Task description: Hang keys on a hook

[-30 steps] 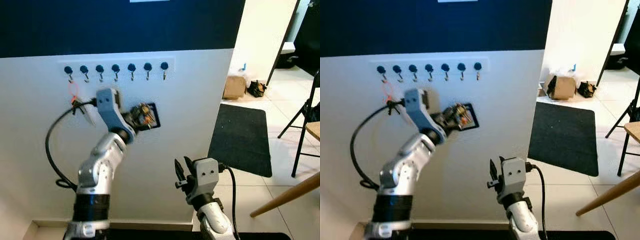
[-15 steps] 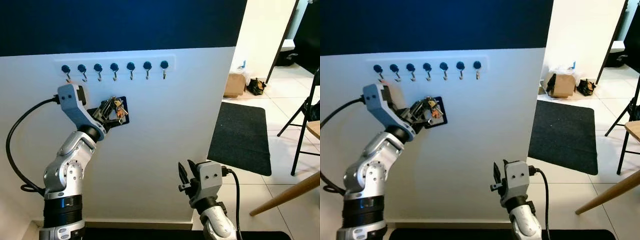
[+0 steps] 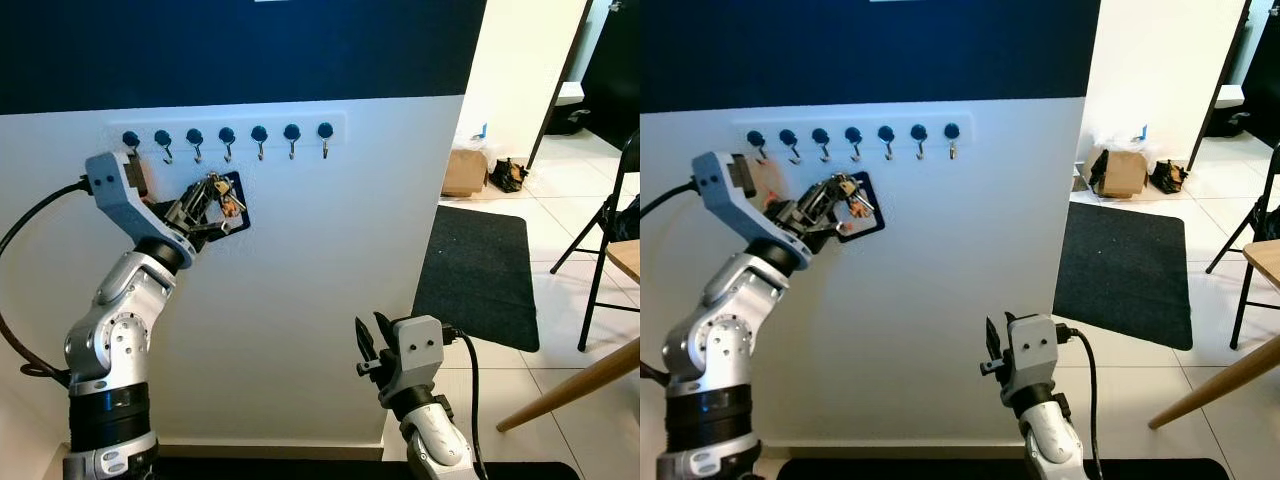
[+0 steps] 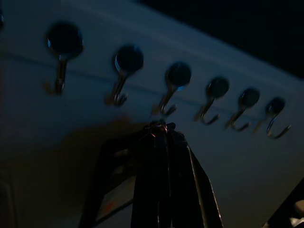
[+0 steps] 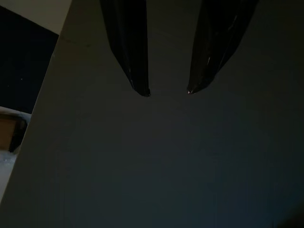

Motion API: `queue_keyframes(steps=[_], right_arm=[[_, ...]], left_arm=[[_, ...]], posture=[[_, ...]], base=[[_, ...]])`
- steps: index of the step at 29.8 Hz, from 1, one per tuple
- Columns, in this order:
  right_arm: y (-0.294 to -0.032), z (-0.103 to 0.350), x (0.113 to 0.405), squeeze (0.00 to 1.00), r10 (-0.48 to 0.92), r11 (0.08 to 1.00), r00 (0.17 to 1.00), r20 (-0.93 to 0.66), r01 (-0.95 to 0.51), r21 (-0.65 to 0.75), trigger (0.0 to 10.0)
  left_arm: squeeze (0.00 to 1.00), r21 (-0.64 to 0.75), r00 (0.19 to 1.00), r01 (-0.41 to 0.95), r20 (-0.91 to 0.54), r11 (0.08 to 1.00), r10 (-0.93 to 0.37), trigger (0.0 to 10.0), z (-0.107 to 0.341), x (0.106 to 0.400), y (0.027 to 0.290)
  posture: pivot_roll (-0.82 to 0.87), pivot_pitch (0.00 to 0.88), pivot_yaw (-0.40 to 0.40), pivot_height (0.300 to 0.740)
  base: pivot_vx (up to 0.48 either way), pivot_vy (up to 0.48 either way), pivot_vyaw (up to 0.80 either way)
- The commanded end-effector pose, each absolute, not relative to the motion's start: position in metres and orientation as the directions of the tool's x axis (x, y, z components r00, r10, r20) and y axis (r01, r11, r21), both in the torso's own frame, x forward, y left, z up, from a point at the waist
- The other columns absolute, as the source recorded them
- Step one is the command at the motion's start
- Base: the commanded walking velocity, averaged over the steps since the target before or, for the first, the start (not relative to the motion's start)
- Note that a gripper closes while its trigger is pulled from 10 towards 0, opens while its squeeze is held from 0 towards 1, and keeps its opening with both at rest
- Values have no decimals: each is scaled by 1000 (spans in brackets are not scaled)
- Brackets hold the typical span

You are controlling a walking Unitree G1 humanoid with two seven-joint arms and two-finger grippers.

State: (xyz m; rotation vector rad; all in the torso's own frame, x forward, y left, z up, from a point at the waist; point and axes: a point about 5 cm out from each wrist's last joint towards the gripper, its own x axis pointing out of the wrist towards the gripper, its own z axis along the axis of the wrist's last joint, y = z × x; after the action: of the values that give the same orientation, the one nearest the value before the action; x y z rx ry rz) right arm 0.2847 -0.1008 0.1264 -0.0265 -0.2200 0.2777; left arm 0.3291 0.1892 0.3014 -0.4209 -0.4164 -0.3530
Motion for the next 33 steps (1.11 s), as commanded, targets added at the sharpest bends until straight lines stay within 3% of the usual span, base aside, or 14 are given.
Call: queue_keyframes(steps=[1,18,33], right_arm=[[-100,119,282,0,285,958,942,179,-279,-58,10000],[-101,119,282,0,277,961,944,180,-271,-58,10000],[-101,119,282,0,277,961,944,178,-271,-59,10000]], left_arm=[[0,-318,850,414,471,853,-237,10000,306,330,196],[0,-349,858,400,468,848,-212,10000,311,347,201],[0,-336,849,400,485,853,-208,10000,312,334,216]], posture=[[24,108,77,740],[12,112,86,740],[23,113,79,740]], base=[[0,0,0],[0,0,0],[0,0,0]])
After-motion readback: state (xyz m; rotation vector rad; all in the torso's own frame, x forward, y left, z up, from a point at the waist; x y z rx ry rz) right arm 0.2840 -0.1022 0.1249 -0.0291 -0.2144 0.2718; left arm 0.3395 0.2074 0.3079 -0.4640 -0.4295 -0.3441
